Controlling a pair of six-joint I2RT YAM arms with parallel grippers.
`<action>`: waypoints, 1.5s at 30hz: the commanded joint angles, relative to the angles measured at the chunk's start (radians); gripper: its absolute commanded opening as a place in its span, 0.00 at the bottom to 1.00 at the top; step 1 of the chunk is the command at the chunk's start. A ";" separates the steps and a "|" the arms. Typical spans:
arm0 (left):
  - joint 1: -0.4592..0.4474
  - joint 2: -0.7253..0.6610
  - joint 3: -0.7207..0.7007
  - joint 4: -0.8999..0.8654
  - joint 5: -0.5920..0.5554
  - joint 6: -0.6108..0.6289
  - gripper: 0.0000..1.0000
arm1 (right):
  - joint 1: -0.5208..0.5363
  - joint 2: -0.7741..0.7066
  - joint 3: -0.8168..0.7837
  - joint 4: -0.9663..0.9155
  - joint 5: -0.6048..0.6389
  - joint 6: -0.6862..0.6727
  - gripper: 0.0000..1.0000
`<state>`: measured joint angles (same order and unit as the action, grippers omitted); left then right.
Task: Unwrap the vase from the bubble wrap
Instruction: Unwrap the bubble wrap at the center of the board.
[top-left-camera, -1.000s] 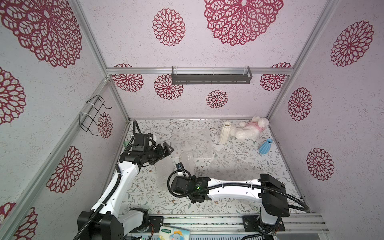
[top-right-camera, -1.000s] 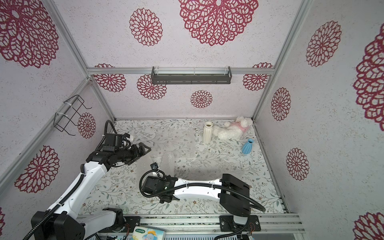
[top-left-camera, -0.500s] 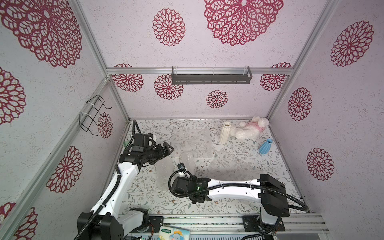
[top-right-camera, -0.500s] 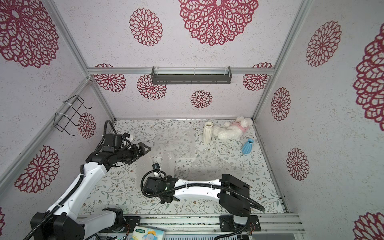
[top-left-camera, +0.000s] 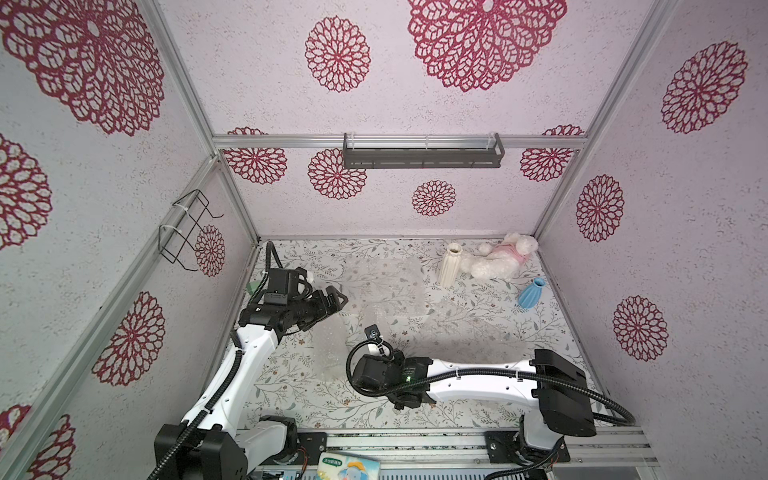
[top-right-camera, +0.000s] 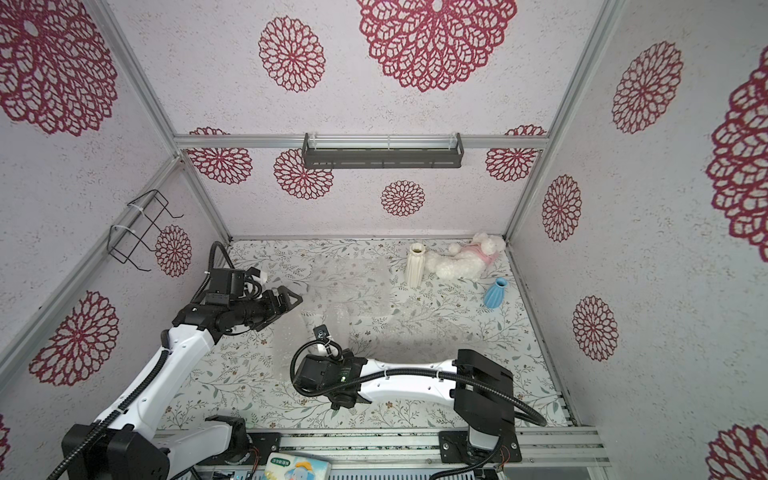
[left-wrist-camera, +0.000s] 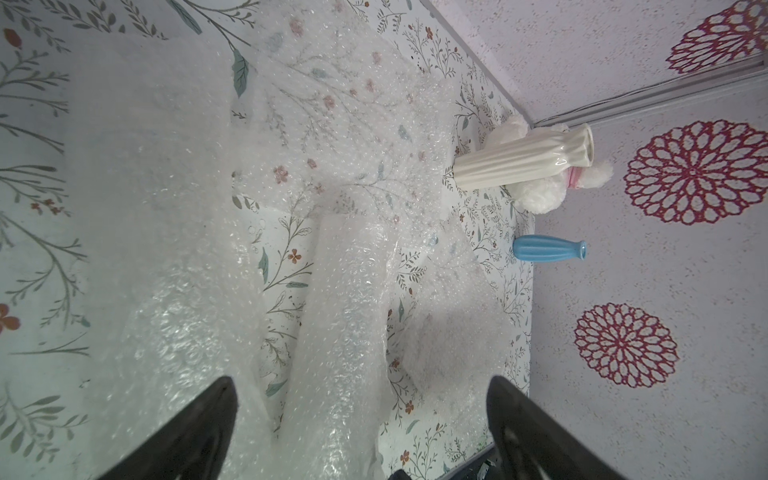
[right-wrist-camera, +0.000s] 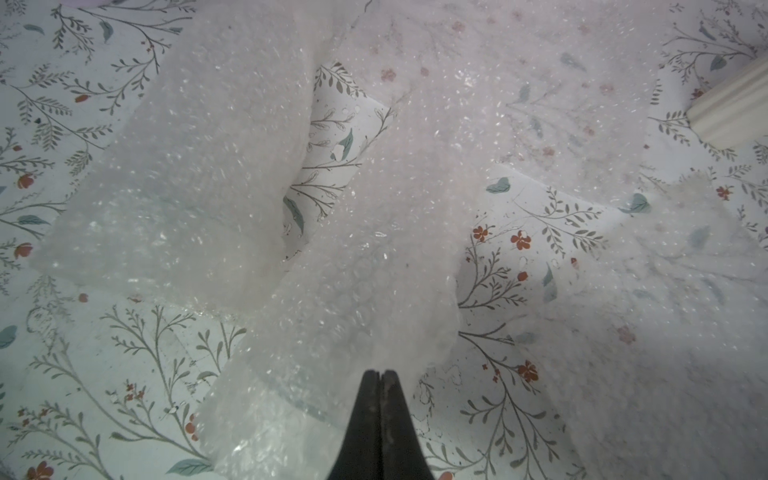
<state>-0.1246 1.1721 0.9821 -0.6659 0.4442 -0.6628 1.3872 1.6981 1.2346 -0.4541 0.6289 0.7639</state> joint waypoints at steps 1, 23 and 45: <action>-0.007 -0.005 -0.005 0.025 0.014 -0.001 0.96 | -0.004 -0.046 -0.004 0.018 0.042 0.013 0.00; -0.007 -0.011 -0.011 0.032 0.021 -0.007 0.96 | -0.031 0.081 0.089 0.017 -0.051 -0.027 0.41; -0.007 -0.001 -0.013 0.032 0.018 -0.006 0.96 | -0.048 -0.056 -0.013 0.051 0.022 0.002 0.00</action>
<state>-0.1265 1.1721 0.9817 -0.6487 0.4583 -0.6662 1.3449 1.7088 1.2358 -0.4168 0.6014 0.7490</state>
